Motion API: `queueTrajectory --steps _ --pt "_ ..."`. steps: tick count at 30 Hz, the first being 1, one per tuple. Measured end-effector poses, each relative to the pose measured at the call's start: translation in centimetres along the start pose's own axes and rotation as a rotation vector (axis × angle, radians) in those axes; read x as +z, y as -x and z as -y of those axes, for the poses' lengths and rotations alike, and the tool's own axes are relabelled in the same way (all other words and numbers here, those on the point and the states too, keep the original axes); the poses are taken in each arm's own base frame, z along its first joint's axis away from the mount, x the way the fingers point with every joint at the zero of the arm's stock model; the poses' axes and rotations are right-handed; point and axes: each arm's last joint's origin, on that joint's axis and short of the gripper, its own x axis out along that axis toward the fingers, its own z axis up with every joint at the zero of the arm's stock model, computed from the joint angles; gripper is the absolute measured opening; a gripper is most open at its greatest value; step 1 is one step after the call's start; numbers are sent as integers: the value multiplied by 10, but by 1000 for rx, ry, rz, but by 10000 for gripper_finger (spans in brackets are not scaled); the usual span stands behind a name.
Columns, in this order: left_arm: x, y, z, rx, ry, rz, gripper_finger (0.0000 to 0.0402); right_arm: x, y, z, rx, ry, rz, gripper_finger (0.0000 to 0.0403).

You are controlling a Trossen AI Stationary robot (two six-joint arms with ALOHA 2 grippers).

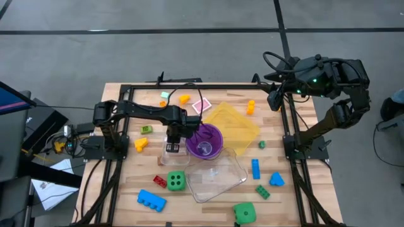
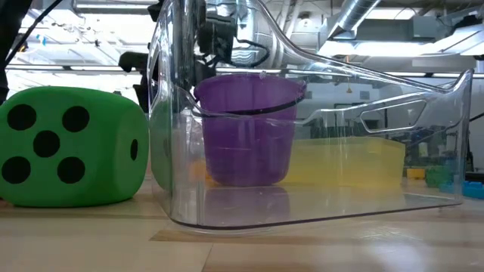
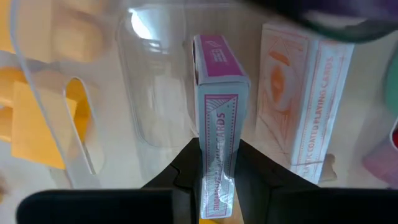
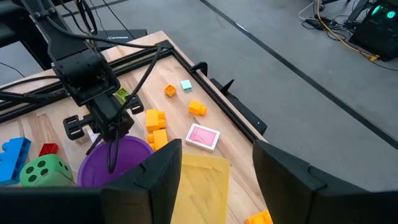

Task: Pick & Place Toys
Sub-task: Put the pink deck of cards into the white bin

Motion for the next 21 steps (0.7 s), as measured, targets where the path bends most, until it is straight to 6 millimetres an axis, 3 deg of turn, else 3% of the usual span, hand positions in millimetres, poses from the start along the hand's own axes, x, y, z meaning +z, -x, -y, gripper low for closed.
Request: queueTrajectory --steps 21 --pt "2 0 0 -7 0 22 73 0 0 0 0 0 0 191"
